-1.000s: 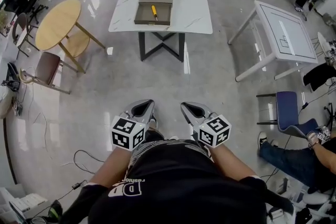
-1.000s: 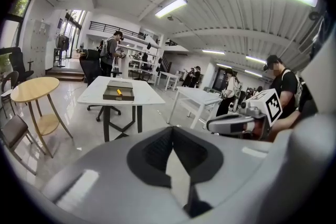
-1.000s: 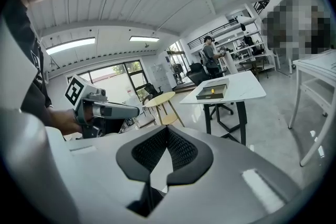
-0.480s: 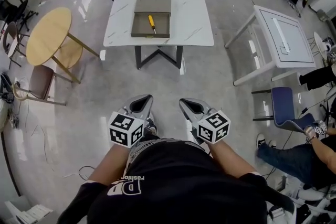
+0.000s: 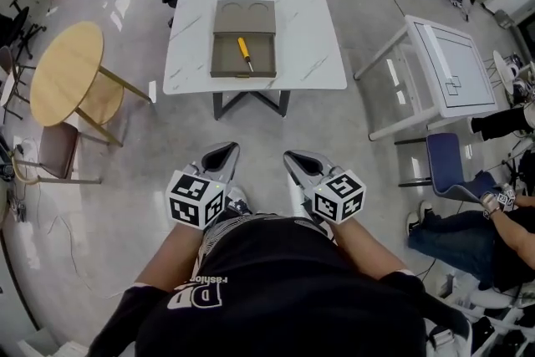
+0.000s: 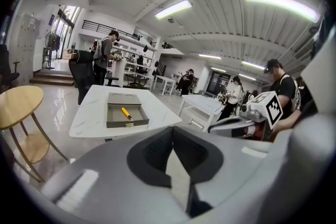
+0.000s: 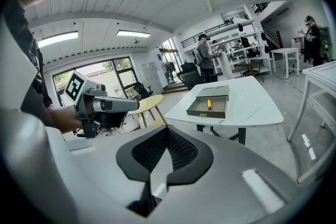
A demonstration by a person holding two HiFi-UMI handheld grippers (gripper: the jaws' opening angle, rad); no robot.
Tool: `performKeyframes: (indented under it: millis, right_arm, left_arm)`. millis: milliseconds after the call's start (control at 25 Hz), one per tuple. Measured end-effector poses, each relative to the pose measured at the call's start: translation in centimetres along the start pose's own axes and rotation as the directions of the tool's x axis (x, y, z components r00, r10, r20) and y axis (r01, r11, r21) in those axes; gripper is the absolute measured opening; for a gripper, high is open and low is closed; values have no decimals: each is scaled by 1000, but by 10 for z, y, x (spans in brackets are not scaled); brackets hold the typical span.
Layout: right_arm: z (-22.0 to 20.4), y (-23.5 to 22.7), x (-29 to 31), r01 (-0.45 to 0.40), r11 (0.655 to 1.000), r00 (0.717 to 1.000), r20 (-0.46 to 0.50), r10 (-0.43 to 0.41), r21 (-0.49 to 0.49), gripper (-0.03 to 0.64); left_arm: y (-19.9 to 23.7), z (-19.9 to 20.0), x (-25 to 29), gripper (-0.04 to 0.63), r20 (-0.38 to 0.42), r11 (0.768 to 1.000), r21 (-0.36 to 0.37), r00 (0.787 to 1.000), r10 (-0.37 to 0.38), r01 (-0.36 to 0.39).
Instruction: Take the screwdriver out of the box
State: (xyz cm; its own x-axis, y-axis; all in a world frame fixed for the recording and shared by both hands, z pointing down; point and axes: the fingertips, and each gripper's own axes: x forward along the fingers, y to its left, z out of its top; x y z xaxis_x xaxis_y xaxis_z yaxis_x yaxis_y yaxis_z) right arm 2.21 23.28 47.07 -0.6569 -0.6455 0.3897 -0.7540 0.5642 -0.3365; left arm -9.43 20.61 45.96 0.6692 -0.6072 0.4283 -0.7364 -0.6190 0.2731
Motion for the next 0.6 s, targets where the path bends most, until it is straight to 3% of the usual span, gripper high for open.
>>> performKeyframes:
  millis: [320,600]
  right_arm:
    - [31,-1,54,16,1000,1000,16,-16,-3,2]
    - [29,-6,82,50,999,999,7,-51,16,2]
  left_arm:
    - [54,20,7,58,-8,1000,13,1000,-12,12]
    - [88,16,21,58,-36,999,8,999,-37,37]
